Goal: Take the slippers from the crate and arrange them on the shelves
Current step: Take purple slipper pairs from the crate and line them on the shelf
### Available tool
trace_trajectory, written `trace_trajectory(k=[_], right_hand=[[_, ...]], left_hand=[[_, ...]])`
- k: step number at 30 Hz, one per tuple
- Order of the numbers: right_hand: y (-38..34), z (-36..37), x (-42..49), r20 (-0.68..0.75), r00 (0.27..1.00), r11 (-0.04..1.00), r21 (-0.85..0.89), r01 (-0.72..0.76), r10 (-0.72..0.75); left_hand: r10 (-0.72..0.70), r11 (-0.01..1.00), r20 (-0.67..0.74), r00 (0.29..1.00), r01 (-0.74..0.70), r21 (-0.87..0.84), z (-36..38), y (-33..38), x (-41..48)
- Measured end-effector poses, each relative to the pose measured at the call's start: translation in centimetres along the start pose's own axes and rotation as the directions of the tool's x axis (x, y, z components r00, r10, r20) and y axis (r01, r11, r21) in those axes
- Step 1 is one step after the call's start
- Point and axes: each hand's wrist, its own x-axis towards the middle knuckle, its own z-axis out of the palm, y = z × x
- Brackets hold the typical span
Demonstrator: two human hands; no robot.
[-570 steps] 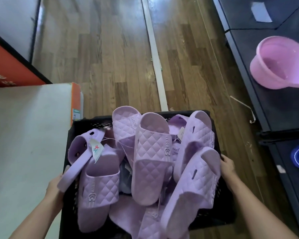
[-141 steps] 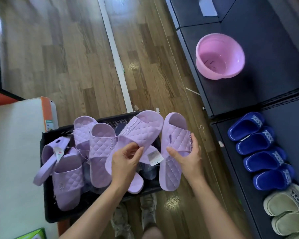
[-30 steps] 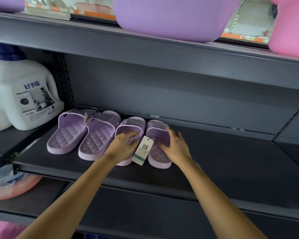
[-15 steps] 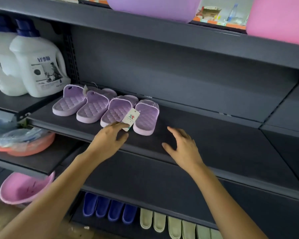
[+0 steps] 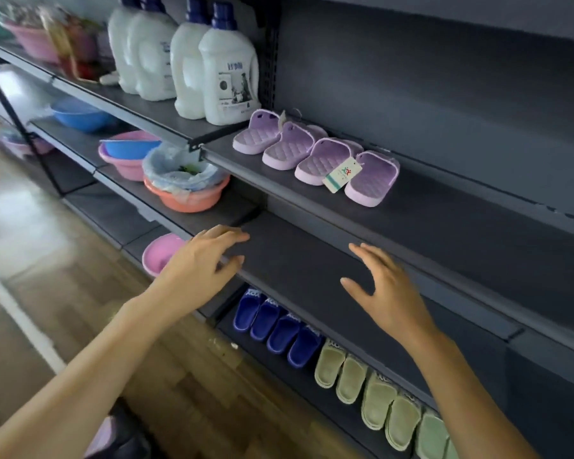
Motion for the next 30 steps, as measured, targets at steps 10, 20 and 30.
trace_trajectory(k=[10, 20, 30], right_hand=[[-10.0, 5.3, -2.0, 0.098, 0.966, 0.971, 0.040, 0.235, -0.238], [-23.2, 14.6, -7.2, 0.241, 0.899, 0.930, 0.073, 0.360, -0.367], [-34.1, 24.1, -8.4, 0.407, 0.733, 0.834, 0.182, 0.520, -0.546]], left_hand=[[-0.236, 0.972, -0.070, 0.969, 0.237, 0.006, -5.6, -6.3, -13.9], [-0.432, 0.901, -0.083, 0.898, 0.434, 0.002, -12.9, -13.1, -29.6], [-0.670, 0.733, -0.189, 0.718, 0.680, -0.016, -15.0, -19.4, -42.4]])
